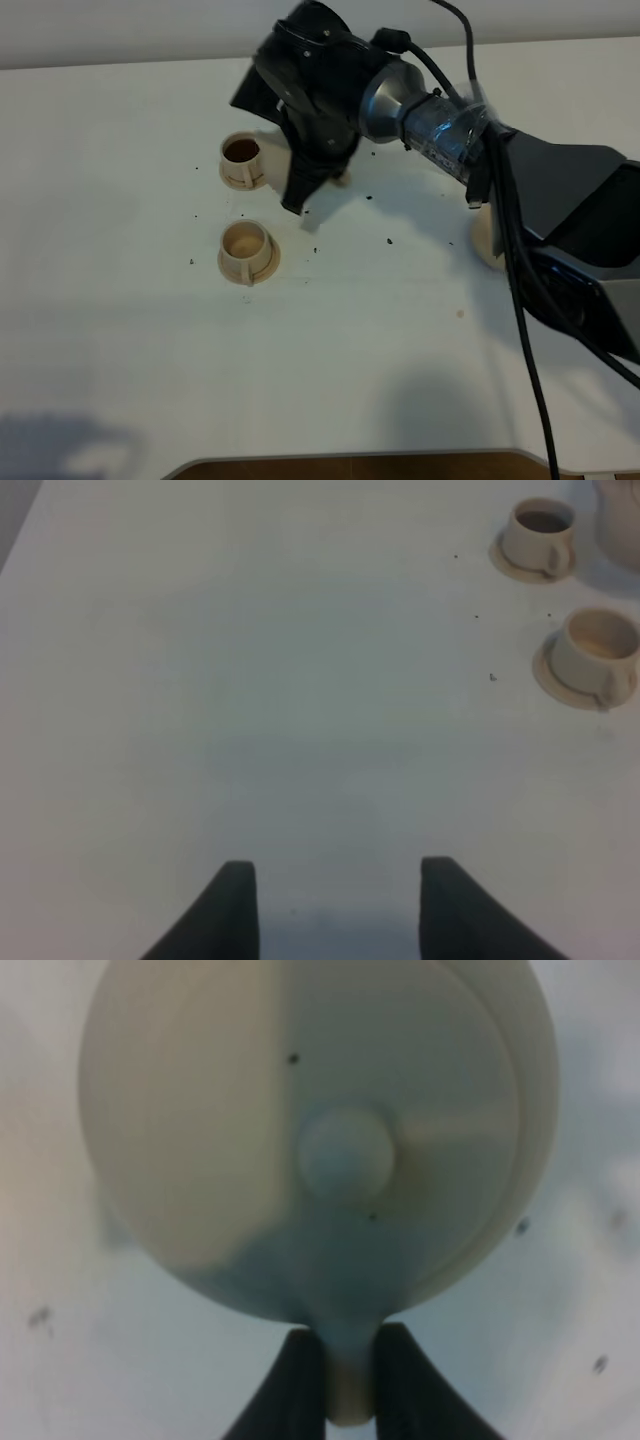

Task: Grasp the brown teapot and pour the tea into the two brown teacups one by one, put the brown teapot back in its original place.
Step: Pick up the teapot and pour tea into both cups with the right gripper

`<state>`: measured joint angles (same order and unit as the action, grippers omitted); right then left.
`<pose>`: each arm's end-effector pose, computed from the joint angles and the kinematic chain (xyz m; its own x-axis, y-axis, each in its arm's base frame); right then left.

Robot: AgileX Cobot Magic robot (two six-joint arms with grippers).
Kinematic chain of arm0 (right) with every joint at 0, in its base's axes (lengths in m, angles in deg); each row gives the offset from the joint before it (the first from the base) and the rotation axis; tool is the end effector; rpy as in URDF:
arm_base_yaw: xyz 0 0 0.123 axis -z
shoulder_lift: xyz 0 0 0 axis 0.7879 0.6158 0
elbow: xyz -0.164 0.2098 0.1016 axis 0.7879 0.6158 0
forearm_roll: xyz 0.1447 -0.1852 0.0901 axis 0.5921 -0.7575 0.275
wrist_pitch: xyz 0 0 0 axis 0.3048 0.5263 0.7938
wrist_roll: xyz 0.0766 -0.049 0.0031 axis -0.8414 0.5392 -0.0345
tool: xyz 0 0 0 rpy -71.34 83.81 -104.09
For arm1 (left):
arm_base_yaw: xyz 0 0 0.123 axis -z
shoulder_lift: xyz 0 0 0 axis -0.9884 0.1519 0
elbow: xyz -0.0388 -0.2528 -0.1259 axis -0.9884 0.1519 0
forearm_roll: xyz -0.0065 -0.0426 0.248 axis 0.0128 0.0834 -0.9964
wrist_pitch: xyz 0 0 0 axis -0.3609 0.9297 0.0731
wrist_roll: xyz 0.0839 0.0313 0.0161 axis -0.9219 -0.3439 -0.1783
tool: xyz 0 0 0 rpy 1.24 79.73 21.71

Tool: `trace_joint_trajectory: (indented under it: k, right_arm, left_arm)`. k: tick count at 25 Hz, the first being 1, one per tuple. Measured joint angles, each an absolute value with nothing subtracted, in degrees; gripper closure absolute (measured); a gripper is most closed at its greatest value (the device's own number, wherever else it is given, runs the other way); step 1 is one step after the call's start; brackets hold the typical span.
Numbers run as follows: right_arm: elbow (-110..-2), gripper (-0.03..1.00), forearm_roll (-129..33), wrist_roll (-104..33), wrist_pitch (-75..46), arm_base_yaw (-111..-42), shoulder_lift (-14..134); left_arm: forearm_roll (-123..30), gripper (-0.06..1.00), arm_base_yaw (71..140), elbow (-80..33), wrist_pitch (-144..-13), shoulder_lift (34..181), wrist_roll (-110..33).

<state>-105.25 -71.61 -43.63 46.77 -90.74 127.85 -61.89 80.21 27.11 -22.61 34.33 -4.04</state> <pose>0.4172 0.3045 0.1784 -0.5175 -0.8450 -0.1346 -0.7851 0.5315 -0.3180 -0.0034 0.0022 0.2796 -0.4404 0.0074 -0.8978 -0.0352 0.9991 0.0255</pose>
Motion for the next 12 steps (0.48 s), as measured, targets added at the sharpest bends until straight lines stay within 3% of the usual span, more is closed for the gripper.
trace_joint_trajectory:
  k: [12]
  right_arm:
    - [-103.6, 0.84, -71.4, -41.6, 46.6, -90.2, 120.5]
  left_arm:
    - [-61.9, 0.56, 80.2, 27.1, -22.6, 34.3, -4.0]
